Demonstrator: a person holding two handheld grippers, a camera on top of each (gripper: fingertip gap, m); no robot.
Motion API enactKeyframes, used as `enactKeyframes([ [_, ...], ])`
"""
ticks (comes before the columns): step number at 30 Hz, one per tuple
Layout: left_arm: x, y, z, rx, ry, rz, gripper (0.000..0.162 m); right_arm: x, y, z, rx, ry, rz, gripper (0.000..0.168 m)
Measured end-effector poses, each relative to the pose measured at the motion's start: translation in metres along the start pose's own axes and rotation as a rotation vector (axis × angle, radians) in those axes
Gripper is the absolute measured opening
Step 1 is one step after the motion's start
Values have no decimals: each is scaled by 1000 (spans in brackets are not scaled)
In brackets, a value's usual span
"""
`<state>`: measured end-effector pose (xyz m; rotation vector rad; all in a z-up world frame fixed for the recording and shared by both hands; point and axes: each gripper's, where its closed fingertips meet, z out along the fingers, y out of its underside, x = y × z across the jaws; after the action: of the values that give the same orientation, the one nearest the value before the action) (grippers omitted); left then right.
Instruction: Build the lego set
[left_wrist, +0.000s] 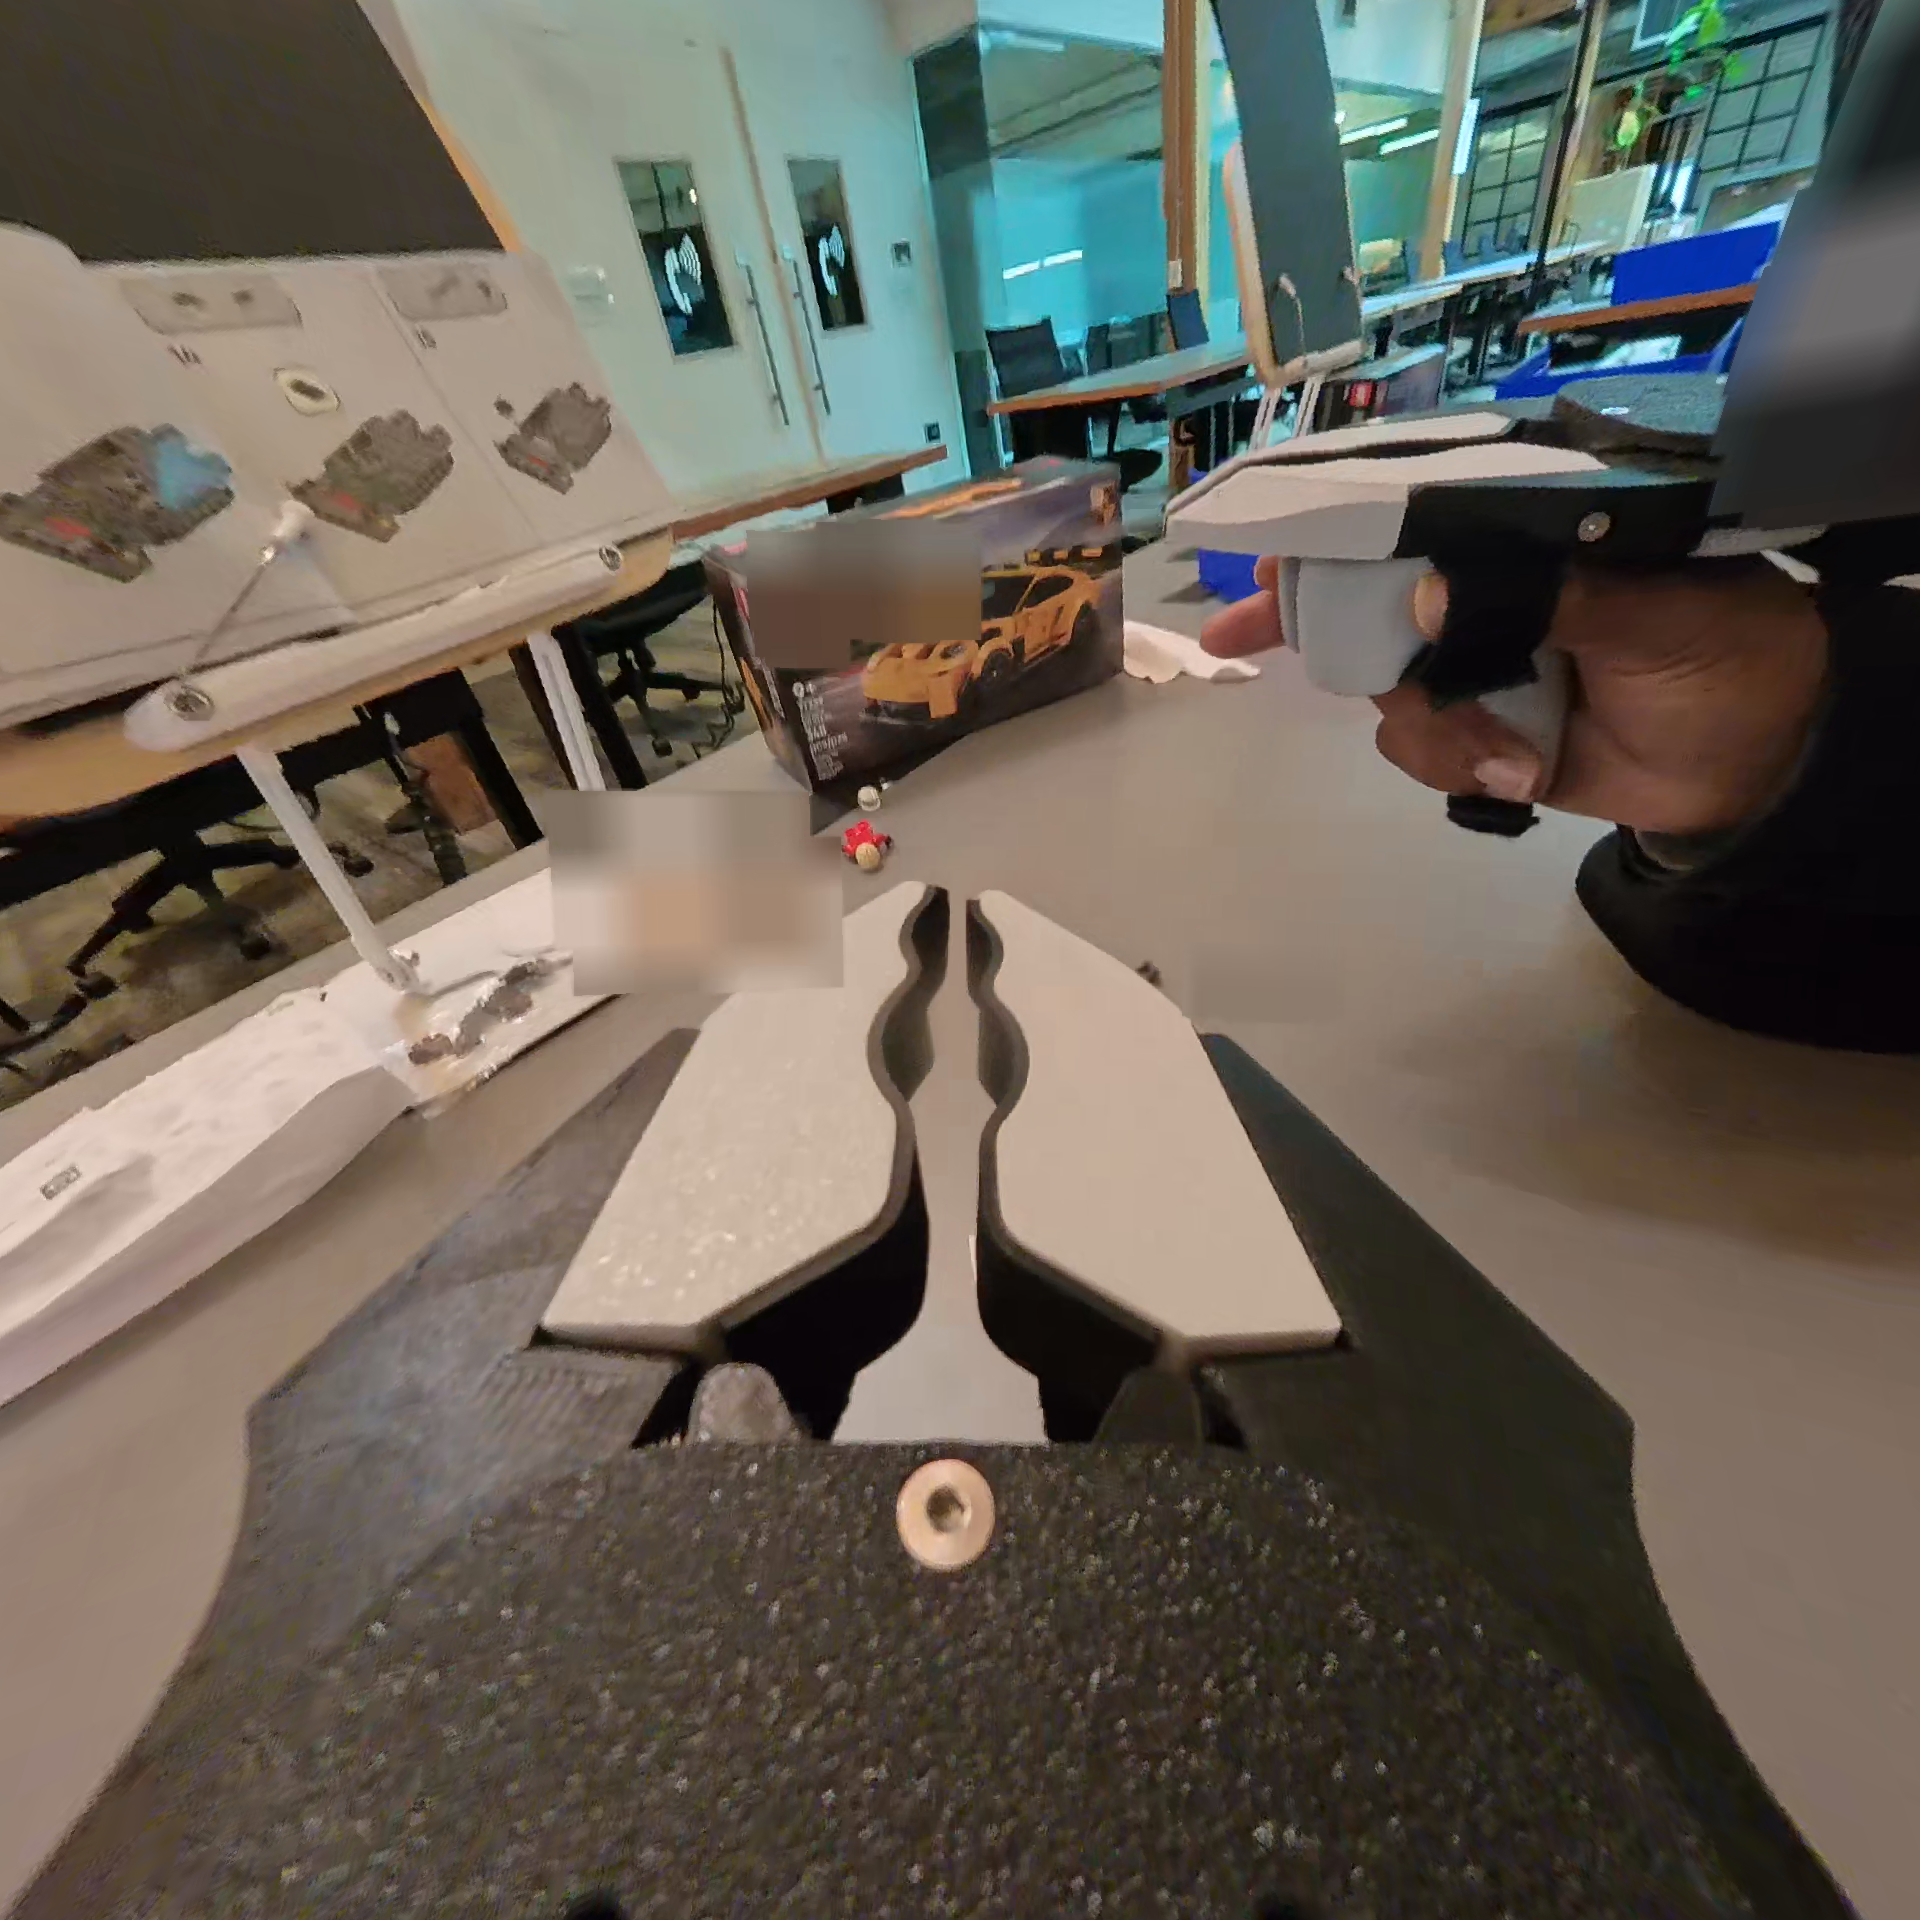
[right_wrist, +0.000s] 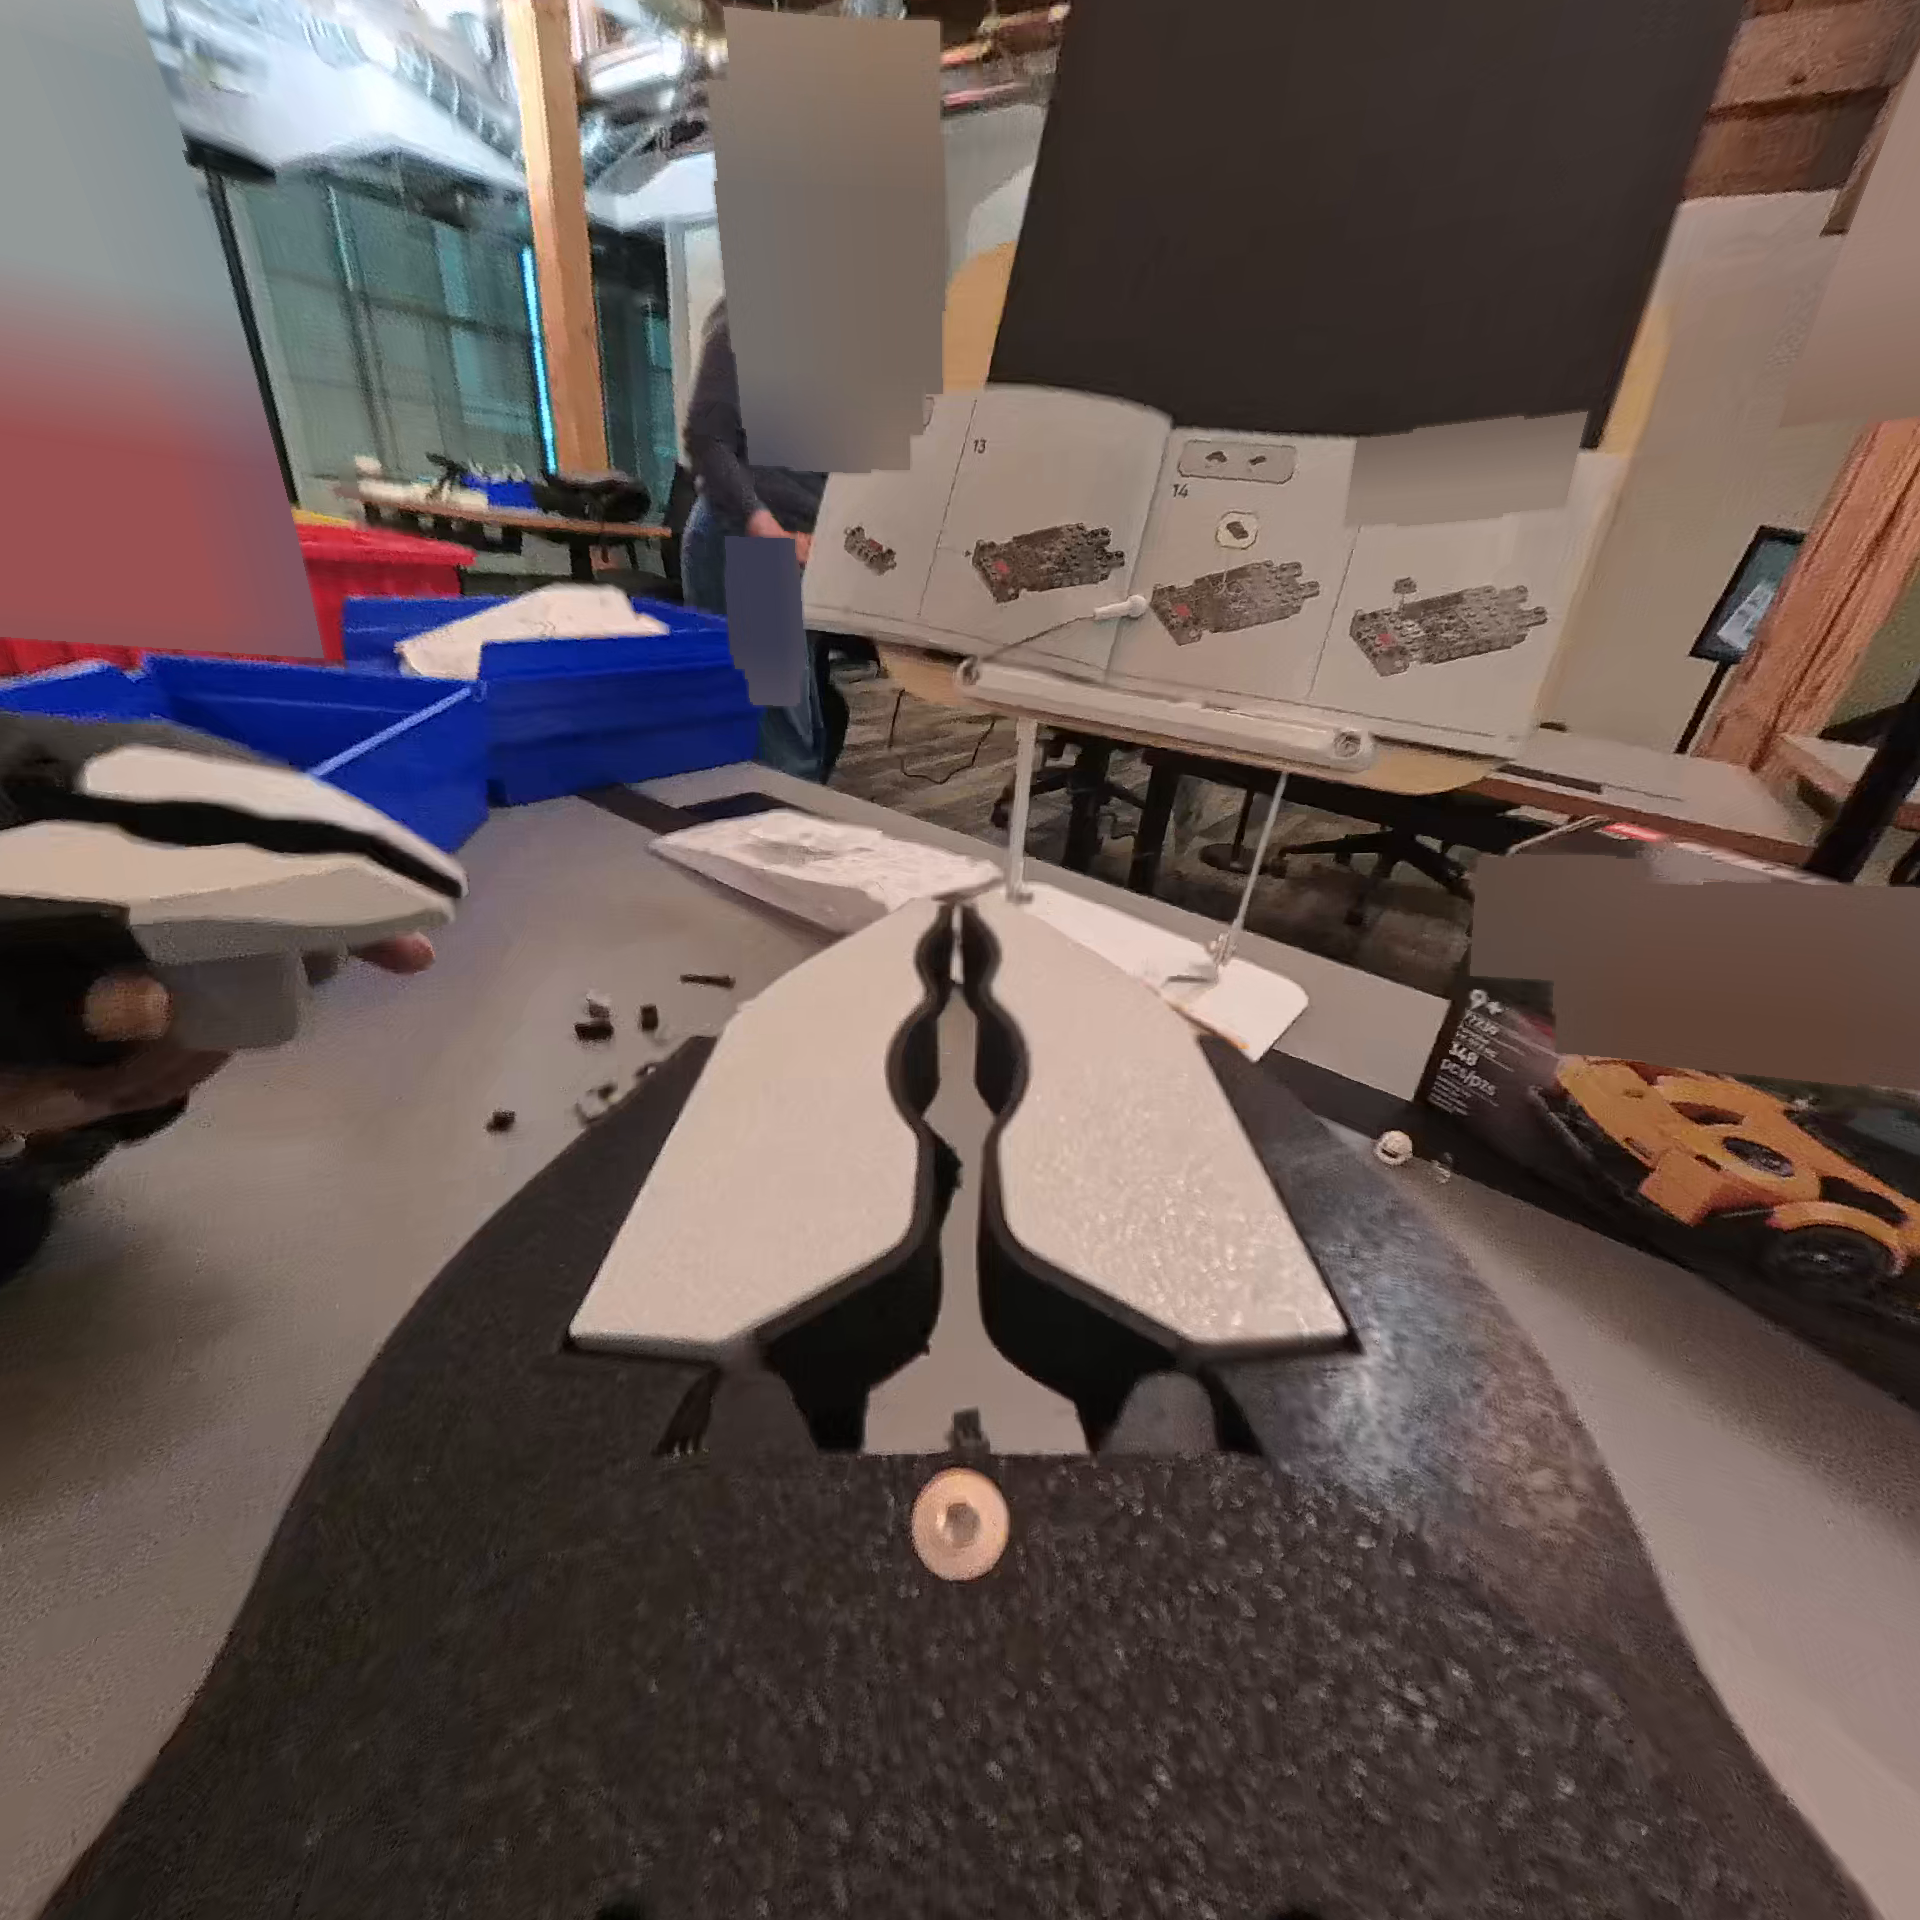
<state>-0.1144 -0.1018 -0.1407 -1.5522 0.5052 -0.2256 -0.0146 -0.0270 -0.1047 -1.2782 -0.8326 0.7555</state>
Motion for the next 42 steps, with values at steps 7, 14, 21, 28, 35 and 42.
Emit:
enactKeyframes([
  [7, 13, 51, 13, -274, 98, 12, 19, -33, 61, 9, -347, -178, 2, 0],
  [14, 36, 88, 9, -468, 257, 67, 31, -90, 121, -10, -747, -421, 49, 15],
  [21, 54, 110, 5, -570, 335, 76, 36, -113, 146, -16, -913, -465, 48, 14],
  [28, 77, 115, 7, -581, 401, 87, 30, -112, 151, -15, -981, -451, 1, 7],
  [35, 72, 107, 7, -552, 386, 68, 29, -112, 152, -14, -1016, -470, -41, 6],
  [42, 67, 119, 7, -606, 366, 29, 28, -113, 152, -13, -952, -500, -89, 5],
])
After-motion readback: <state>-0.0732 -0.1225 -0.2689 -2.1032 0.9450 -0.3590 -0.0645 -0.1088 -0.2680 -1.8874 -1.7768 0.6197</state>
